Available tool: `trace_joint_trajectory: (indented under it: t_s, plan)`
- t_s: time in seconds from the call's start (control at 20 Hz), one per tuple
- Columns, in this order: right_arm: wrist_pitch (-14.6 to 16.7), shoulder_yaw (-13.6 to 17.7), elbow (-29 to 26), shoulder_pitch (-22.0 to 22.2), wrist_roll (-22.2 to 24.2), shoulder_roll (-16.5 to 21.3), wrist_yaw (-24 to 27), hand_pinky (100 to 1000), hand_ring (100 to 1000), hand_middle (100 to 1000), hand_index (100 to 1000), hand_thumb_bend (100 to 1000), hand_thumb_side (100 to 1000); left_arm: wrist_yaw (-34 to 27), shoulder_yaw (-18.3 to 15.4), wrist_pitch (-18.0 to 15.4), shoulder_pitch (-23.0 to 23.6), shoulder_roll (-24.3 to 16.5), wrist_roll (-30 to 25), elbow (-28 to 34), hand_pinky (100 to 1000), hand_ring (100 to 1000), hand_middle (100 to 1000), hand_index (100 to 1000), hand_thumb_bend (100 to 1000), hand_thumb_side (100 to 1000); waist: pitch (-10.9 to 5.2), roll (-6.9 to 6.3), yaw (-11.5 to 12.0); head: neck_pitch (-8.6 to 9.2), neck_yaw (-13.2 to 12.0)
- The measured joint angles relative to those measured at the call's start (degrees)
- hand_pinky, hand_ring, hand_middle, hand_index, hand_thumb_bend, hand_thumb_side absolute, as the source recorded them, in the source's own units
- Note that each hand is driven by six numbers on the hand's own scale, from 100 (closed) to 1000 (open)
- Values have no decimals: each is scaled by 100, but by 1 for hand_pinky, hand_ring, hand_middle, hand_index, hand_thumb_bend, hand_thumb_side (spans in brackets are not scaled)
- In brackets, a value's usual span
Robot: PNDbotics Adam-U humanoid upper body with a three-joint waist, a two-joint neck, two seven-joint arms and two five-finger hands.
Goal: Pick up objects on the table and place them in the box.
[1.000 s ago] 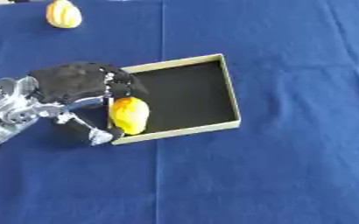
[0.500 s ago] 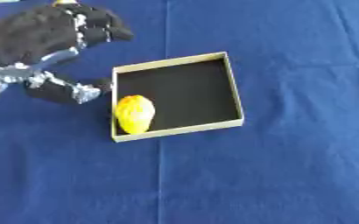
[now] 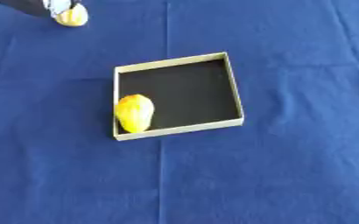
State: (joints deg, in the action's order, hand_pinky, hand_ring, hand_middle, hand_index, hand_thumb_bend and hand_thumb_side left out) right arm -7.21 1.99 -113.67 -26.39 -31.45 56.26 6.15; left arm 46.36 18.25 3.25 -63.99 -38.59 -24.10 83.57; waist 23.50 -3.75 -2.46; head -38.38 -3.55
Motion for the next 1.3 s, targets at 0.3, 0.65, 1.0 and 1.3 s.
trace_joint_trajectory:
  t_s: [0.3,0.65,1.0,1.3]
  plan:
    - [39,-8,-1,-149,22,1,6,813,902,802,815,100,903,583,-518,-167,-397,609,274,-1783,902,931,865,932,237,100,70,-1,-128,167,-88]
    - [56,-47,-1,-387,57,1,22,813,902,801,814,100,903,1062,-1111,-93,-773,1017,555,-3154,901,952,882,934,317,100,188,-32,-268,445,-198]
    - [36,-68,-1,-453,92,2,23,813,903,801,813,100,905,1821,-1539,16,-975,1073,656,-3838,903,956,884,936,340,100,311,-63,-347,553,-244]
    - [-3,-104,-1,-492,107,10,9,814,902,801,813,100,906,1897,-1777,131,-1029,1016,634,-3984,903,960,887,936,334,100,422,-124,-386,573,-294]
